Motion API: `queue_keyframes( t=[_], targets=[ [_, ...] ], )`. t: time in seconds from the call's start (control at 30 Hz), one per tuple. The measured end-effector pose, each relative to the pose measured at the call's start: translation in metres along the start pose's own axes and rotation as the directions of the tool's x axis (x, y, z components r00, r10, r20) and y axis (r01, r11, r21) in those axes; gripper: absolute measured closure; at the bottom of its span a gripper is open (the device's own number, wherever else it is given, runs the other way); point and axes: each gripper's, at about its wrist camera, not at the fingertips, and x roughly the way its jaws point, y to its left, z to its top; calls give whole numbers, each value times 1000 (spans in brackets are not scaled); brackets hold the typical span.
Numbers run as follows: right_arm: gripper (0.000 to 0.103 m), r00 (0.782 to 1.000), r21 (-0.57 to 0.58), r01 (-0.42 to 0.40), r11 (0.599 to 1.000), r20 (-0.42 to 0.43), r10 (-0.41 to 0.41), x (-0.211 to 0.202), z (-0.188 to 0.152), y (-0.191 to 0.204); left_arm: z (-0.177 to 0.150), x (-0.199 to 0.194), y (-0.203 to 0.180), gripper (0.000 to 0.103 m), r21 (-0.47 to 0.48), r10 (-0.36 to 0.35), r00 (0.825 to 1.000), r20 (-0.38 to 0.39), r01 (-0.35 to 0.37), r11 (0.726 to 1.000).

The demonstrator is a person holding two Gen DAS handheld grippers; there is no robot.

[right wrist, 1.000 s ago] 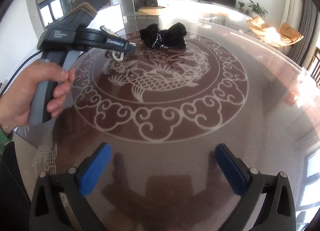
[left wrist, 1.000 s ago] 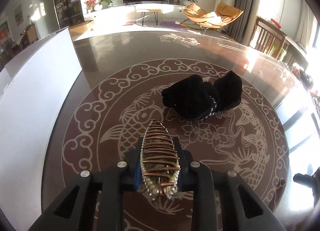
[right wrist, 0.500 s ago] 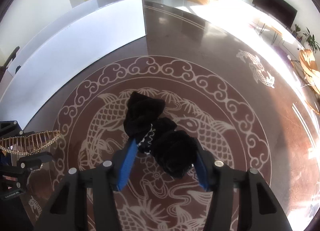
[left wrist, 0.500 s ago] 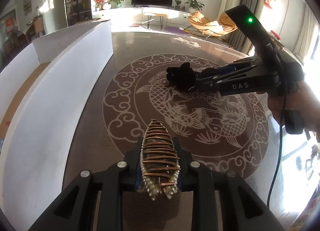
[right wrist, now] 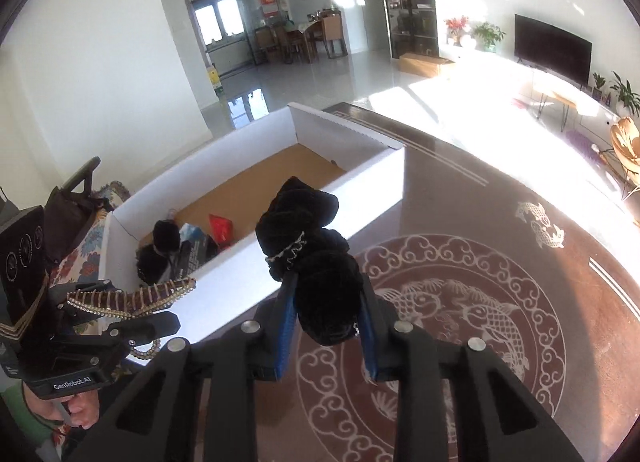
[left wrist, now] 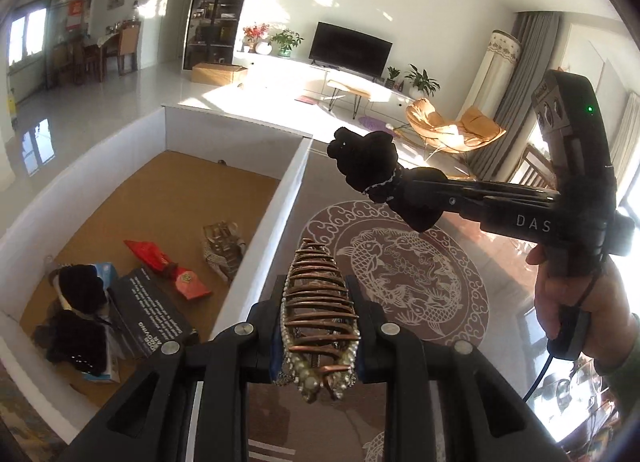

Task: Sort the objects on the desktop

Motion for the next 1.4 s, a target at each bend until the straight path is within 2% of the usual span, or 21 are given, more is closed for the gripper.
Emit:
queue_keyframes(
  t=[0.13, 0.2, 0.3, 0.33, 0.37, 0.4, 0.43, 0.47, 0.5, 0.63, 0.73, 0.77, 0.93, 1.03, 1.17, 1.2, 1.3, 1.33, 1.4],
  targets=[
    [73, 998, -50, -64, 997, -27, 63, 51, 34, 64, 8, -4, 59, 77, -65, 135, 990, -40, -137, 988],
    [72, 995, -63, -69, 996, -73, 64, 86, 43, 88, 4, 3, 80, 77, -67, 193, 977, -87, -199, 978],
    [69, 982, -64, -67, 996, -179, 54, 139, 44, 111, -10, 17, 104, 76, -75, 244, 954, -174, -260, 963],
    [64, 975, -57, -57, 997, -218, 43, 154, 41, 114, -13, 22, 109, 73, -79, 262, 945, -196, -282, 956],
    [52, 967, -47, -46, 998, -253, 33, 165, 39, 115, -18, 23, 114, 69, -81, 281, 936, -211, -303, 950],
    [43, 961, -36, -38, 999, -276, 26, 172, 37, 116, -21, 21, 117, 52, -84, 292, 932, -214, -316, 945],
    [27, 959, -29, -35, 999, -284, 25, 175, 37, 116, -23, 19, 119, 29, -89, 304, 930, -205, -327, 941],
    [17, 960, -27, -31, 999, -281, 23, 174, 37, 114, -25, 14, 120, 18, -91, 324, 928, -186, -345, 934],
    [14, 962, -31, -23, 999, -271, 14, 169, 39, 114, -25, 9, 119, 7, -91, 350, 923, -157, -367, 926],
    [4, 967, -52, 30, 998, -250, -42, 149, 51, 106, -19, -9, 115, 7, -101, 443, 894, -74, -448, 888],
    [0, 966, -70, 57, 996, -249, -73, 133, 60, 105, -11, -17, 113, 5, -128, 436, 896, -78, -443, 887],
    [0, 966, -76, 63, 995, -248, -80, 130, 61, 105, -9, -19, 112, 3, -131, 446, 891, -79, -453, 882],
    [0, 960, -137, 79, 987, -255, -113, 122, 61, 116, 2, -32, 107, 3, -129, 562, 826, -48, -563, 816],
    [0, 957, -187, 91, 978, -256, -138, 122, 56, 124, 3, -39, 106, 3, -142, 578, 815, -33, -576, 805],
    [0, 960, -202, 95, 975, -241, -144, 122, 55, 127, 5, -44, 107, 3, -159, 617, 785, -46, -616, 772],
    [0, 961, -198, 94, 976, -238, -140, 122, 55, 128, 5, -44, 107, 3, -163, 612, 790, -51, -611, 775],
    [0, 963, -190, 92, 977, -233, -136, 122, 55, 127, 5, -42, 111, 0, -184, 563, 823, -78, -567, 803],
    [0, 963, -191, 93, 977, -231, -136, 123, 55, 127, 4, -42, 112, 0, -198, 555, 828, -78, -559, 805],
    [0, 962, -193, 93, 977, -234, -138, 125, 53, 128, 0, -46, 111, 0, -231, 559, 827, -56, -555, 799]
  ],
)
